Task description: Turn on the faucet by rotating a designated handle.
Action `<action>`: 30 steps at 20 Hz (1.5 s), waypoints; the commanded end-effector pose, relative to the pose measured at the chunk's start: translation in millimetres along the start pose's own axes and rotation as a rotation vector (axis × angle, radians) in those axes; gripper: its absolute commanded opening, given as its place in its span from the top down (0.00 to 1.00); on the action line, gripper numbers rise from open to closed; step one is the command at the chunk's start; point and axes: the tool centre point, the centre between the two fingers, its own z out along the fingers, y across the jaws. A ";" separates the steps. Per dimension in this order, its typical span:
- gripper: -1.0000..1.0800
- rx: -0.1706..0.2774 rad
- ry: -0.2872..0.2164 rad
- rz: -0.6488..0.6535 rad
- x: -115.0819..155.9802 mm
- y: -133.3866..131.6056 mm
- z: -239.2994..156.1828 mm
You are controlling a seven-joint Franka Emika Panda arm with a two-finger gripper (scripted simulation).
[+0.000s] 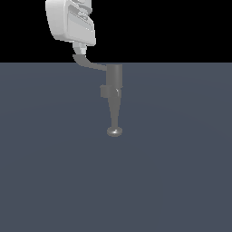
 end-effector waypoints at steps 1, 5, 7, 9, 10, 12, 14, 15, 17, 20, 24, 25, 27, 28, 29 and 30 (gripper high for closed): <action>1.00 -0.010 0.002 -0.006 -2.6 12.2 2.9; 1.00 -0.002 0.000 -0.002 3.9 10.8 0.6; 1.00 -0.003 0.001 -0.002 8.5 15.7 0.7; 1.00 -0.003 0.001 -0.002 13.1 20.7 0.9; 1.00 -0.003 0.001 -0.002 15.6 23.3 0.8; 1.00 -0.004 0.001 -0.003 20.3 28.3 0.9; 1.00 -0.004 0.001 -0.003 25.1 33.4 1.1; 1.00 -0.005 0.001 -0.003 27.3 35.9 1.3; 1.00 -0.006 0.001 -0.004 32.2 41.1 1.4; 1.00 -0.007 0.002 -0.004 39.4 48.8 1.7; 1.00 -0.008 0.002 -0.005 49.3 59.3 1.9; 1.00 -0.008 0.002 -0.005 51.9 62.0 1.8; 1.00 -0.009 0.002 -0.005 56.9 67.4 1.9; 1.00 -0.009 0.002 -0.006 59.4 69.9 2.0; 1.00 -0.009 0.002 -0.006 59.4 69.9 2.0; 1.00 -0.002 0.000 -0.011 53.4 66.4 -0.2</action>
